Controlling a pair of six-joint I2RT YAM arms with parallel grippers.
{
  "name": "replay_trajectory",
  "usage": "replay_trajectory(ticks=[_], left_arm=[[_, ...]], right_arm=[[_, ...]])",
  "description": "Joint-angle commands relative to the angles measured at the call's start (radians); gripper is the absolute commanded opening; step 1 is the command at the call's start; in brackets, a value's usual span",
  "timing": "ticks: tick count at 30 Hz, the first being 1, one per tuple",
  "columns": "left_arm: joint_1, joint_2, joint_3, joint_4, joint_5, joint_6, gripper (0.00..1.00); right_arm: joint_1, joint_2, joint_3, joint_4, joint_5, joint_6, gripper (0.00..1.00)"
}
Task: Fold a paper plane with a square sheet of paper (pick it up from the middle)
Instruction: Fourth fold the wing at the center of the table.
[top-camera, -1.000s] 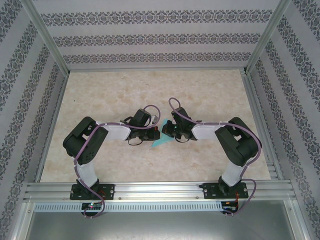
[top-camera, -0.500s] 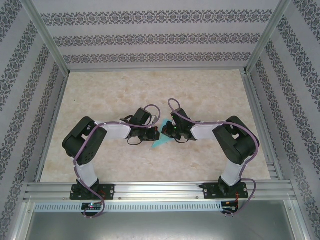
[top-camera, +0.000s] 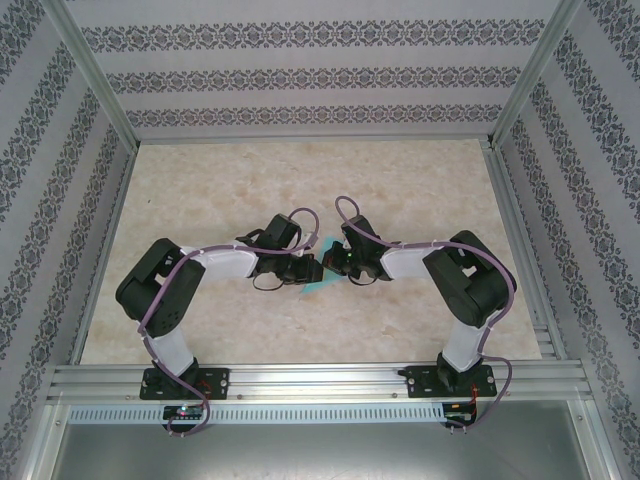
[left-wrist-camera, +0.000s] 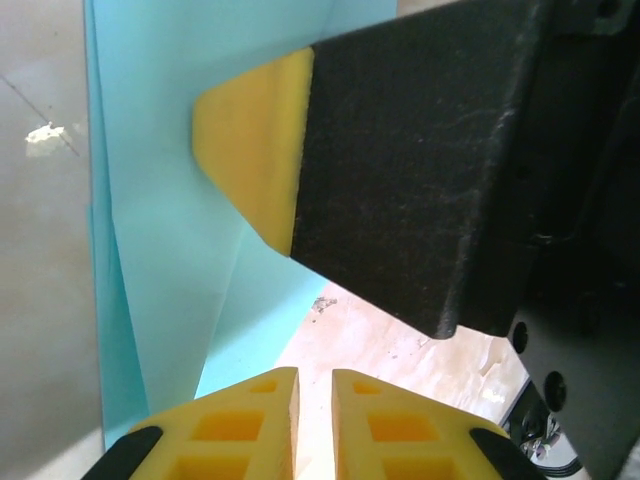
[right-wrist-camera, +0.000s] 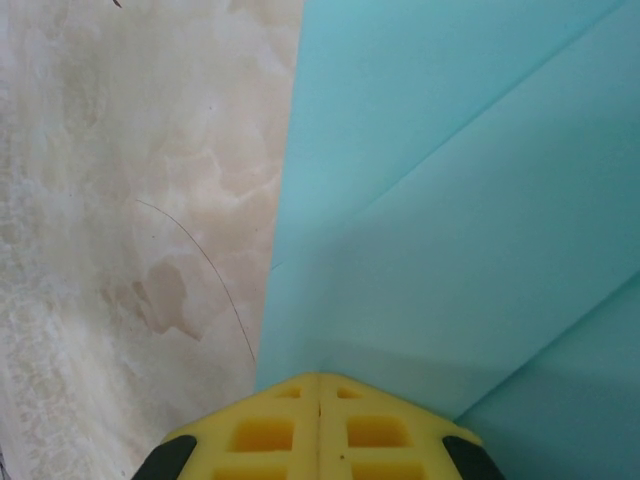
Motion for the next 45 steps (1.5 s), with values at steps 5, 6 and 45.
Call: replay_trajectory(ticks=[5,6,45], left_arm=[[-0.007,0.025,-0.011,-0.057,-0.065,0.014,0.17],[-0.006,0.026,-0.015,-0.057,-0.070,0.014,0.17],[-0.007,-0.073,-0.091,-0.107,-0.164,0.049,0.17]], right_arm=[[-0.002,0.073,-0.027,-0.099,0.043,0.005,0.00],[-0.003,0.074,-0.027,-0.099,0.043,0.004,0.00],[-0.008,0.116,-0.036,-0.158,0.066,0.031,0.00]])
